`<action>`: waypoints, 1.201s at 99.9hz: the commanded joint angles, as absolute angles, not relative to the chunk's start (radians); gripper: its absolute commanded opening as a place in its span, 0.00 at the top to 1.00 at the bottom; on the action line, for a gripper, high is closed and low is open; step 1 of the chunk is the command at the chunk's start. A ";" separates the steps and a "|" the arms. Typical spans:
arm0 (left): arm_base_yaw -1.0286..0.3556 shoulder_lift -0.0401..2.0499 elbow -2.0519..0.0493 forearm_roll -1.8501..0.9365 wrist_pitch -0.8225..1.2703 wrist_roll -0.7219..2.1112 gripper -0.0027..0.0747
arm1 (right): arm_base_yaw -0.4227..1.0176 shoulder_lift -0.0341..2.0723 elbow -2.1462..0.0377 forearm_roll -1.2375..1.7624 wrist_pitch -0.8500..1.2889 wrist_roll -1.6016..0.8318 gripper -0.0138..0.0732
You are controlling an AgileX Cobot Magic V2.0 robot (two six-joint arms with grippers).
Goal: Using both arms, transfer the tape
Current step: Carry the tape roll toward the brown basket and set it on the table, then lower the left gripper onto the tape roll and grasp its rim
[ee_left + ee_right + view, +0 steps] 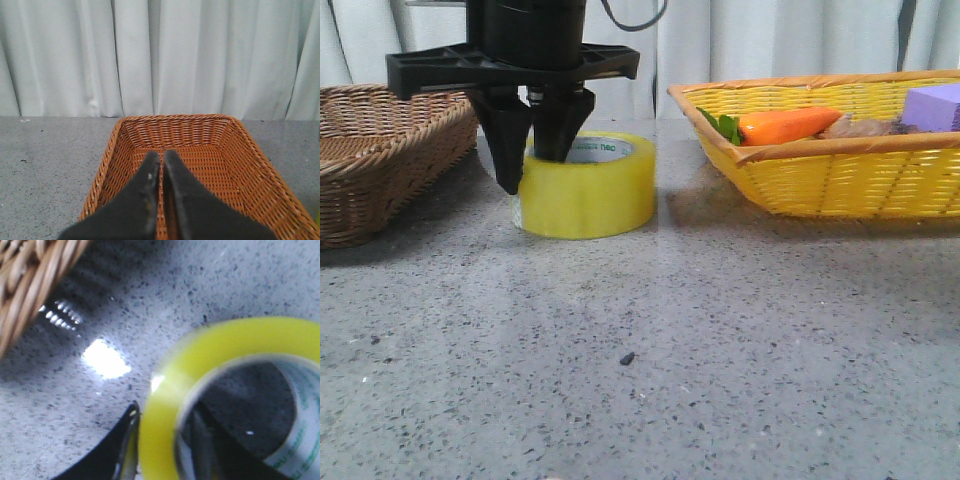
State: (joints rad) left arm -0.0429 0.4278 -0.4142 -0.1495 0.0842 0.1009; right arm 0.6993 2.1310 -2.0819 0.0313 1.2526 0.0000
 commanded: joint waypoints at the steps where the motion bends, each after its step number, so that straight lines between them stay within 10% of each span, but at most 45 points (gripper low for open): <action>1: -0.042 0.439 -0.452 -0.158 0.000 0.091 0.99 | 0.695 2.065 -2.118 0.019 1.261 -0.013 0.62; 31: -0.059 0.440 -0.465 -0.158 0.045 0.091 0.99 | 0.693 1.963 -2.146 0.000 1.277 -0.013 0.64; 56: -0.194 0.507 -0.542 -0.158 0.108 0.099 0.84 | 0.693 1.782 -2.148 -0.087 1.217 -0.013 0.93; 72: -0.302 0.592 -0.595 -0.158 0.108 0.099 0.61 | 0.693 1.690 -2.148 -0.134 1.176 -0.013 0.93; 120: -0.604 1.055 -0.940 -0.158 0.303 0.101 0.60 | 0.693 1.459 -2.146 -0.224 1.043 -0.013 0.93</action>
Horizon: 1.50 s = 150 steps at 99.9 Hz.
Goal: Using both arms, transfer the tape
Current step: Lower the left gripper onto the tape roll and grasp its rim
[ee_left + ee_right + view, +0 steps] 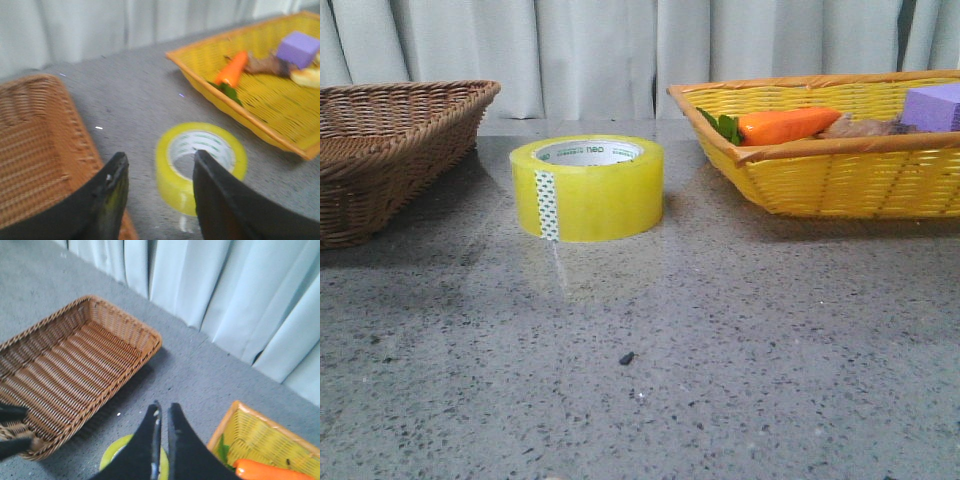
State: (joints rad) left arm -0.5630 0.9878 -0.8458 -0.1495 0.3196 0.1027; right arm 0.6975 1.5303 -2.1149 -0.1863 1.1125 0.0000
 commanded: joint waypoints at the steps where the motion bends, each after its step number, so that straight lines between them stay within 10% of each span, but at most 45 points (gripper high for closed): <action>1: -0.607 1.068 -0.946 -0.158 0.310 0.103 0.60 | 0.693 1.456 -2.146 -0.224 1.045 -0.013 0.93; 38: -0.713 1.376 -1.191 -0.171 0.483 0.155 0.37 | 0.693 1.373 -2.146 -0.258 1.118 -0.013 0.93; 116: -0.721 1.721 -1.393 -0.177 0.676 0.259 0.37 | 0.693 1.369 -2.146 -0.264 1.182 -0.013 0.93; 150: -0.721 1.733 -1.393 -0.177 0.663 0.260 0.75 | 0.693 1.369 -2.146 -0.264 1.183 -0.013 0.93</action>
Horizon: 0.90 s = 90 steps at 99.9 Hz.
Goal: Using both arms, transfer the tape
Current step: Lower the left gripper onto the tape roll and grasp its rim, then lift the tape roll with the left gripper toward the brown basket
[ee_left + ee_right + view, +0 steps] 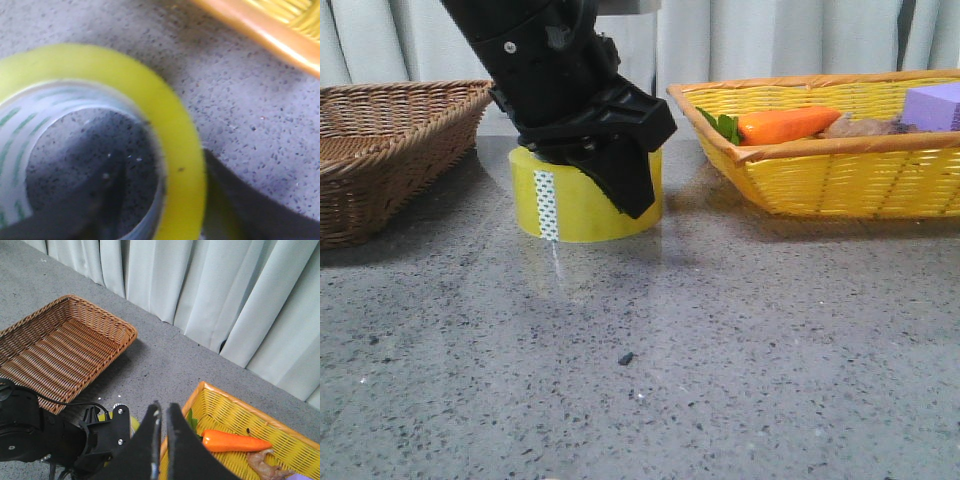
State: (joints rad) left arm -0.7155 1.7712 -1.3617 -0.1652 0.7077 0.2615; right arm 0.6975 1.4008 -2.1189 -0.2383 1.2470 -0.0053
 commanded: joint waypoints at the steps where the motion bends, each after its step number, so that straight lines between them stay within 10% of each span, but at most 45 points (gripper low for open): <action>1: -0.721 1.733 -1.393 -0.177 0.663 0.260 0.76 | 0.693 1.369 -2.146 -0.264 1.183 -0.013 0.93; 90: -0.602 1.522 -1.651 -0.035 0.912 0.245 0.99 | 0.693 1.369 -2.146 -0.284 1.189 -0.013 0.93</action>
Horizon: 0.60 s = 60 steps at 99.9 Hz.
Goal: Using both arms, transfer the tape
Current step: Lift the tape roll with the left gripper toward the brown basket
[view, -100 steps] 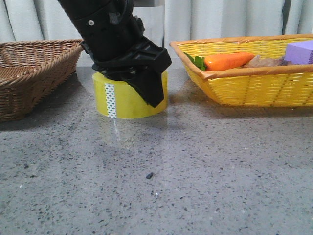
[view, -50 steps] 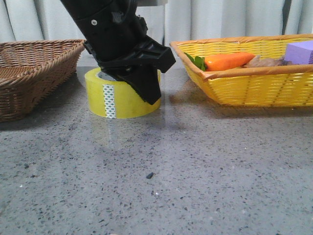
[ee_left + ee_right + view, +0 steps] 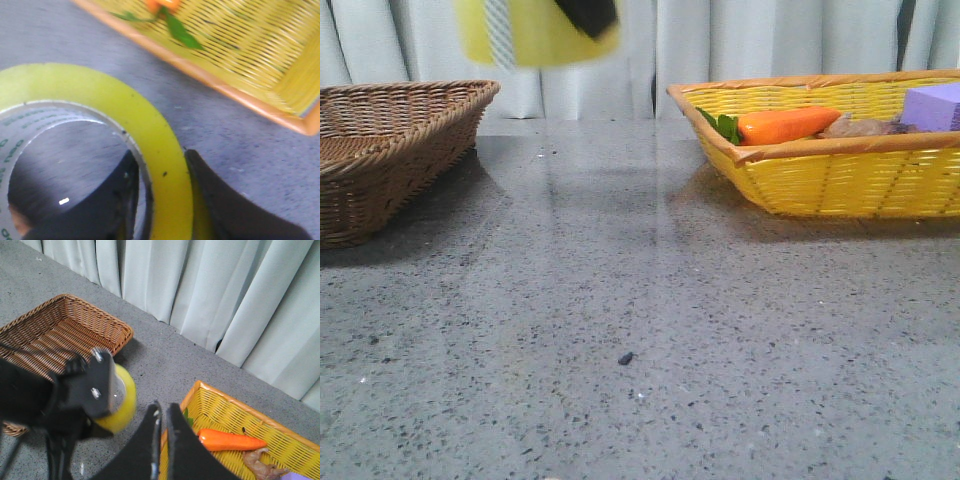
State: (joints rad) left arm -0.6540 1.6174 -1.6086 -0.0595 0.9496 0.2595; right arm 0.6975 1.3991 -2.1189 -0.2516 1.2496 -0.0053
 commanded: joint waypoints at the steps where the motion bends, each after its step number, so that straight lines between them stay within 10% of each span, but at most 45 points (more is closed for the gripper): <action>1: -0.589 1.515 -1.651 -0.035 0.915 0.242 0.99 | 0.693 1.369 -2.146 -0.284 1.189 -0.013 0.93; 60: -0.288 1.468 -1.402 -0.046 0.866 0.227 0.99 | 0.693 1.369 -2.146 -0.284 1.189 -0.013 0.93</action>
State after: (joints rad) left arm -0.2903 1.5115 -1.4319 -0.0357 0.9851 0.2334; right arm 0.6975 1.3991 -2.1189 -0.2522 1.2534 -0.0067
